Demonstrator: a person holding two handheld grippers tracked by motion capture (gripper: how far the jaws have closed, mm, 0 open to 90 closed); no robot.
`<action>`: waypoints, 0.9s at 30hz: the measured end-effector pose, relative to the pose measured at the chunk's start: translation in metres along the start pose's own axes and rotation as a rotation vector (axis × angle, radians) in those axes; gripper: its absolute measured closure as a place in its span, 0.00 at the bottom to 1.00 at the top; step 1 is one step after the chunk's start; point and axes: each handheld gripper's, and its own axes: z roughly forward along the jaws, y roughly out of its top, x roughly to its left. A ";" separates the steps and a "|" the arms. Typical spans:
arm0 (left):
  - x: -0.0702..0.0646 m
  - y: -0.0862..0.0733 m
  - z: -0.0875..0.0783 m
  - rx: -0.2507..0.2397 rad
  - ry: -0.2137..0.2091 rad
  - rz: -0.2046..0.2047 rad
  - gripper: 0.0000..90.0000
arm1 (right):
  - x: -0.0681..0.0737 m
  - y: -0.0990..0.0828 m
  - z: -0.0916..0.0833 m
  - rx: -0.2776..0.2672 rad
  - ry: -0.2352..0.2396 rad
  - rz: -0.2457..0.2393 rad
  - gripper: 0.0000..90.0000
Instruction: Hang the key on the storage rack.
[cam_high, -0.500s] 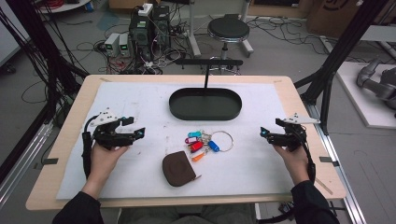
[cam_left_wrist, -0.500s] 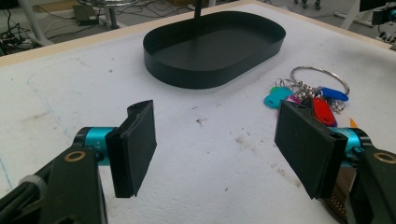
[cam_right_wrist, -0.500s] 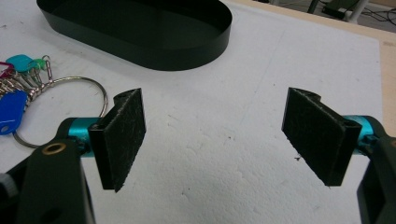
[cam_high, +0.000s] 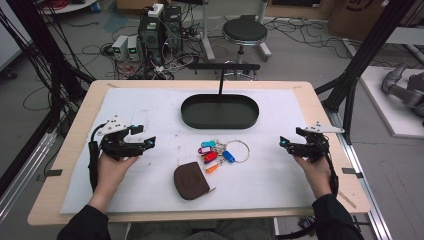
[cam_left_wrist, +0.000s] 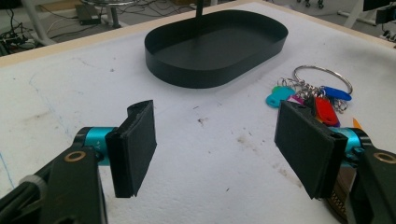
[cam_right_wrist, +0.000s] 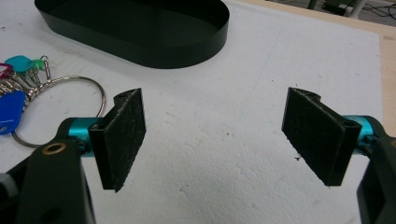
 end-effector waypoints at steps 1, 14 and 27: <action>0.000 0.000 0.000 -0.001 -0.002 0.000 0.33 | 0.000 0.000 0.000 -0.003 0.002 0.003 0.25; -0.001 -0.001 0.004 0.021 -0.004 -0.002 0.33 | 0.008 0.000 0.007 -0.001 0.049 0.016 0.41; -0.004 -0.002 0.007 0.040 -0.011 -0.005 0.33 | 0.031 0.005 0.028 0.039 0.111 0.039 0.59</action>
